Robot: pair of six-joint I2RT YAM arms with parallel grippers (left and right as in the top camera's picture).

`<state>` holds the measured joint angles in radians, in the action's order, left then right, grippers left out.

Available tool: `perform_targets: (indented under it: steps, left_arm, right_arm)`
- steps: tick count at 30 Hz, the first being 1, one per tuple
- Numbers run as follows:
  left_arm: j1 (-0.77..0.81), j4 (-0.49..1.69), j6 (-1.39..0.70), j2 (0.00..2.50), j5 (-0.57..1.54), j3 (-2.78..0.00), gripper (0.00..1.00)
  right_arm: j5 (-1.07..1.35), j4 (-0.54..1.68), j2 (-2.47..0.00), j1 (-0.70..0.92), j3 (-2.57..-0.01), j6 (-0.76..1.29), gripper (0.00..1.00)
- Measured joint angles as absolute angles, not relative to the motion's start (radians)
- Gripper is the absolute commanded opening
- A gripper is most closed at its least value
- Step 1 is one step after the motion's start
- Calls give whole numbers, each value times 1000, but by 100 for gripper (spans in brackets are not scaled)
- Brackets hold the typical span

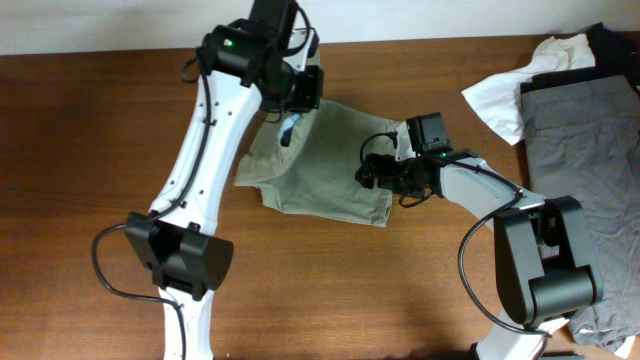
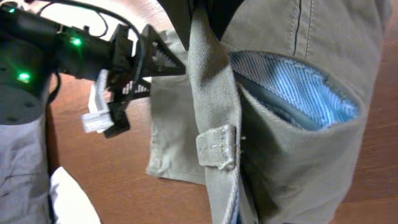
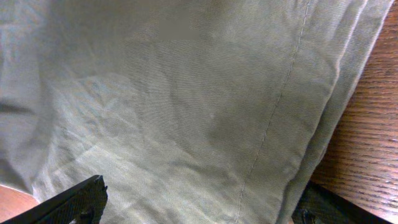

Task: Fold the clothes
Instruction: 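Grasp the left end with the left gripper and fold it rightward over the middle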

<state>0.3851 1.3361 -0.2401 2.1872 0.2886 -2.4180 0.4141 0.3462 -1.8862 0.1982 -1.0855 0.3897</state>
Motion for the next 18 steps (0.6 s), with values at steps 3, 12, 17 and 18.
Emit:
perform_targets:
  steps: [3, 12, 17, 18]
  left_arm:
    - [413, 1310, -249, 2193, 289, -2418, 4]
    - [478, 1323, -252, 2295, 293, -2418, 4]
    - [499, 1323, -253, 2297, 306, -2418, 13]
    - [499, 1323, -254, 2297, 313, -2418, 13]
  right_arm:
    - [414, 346, -1886, 198, -1085, 390, 96]
    - [507, 392, -1899, 131, -1105, 384, 96]
    - [698, 506, -1933, -75, -1177, 307, 96]
    - [723, 513, -1933, -105, -1185, 299, 96]
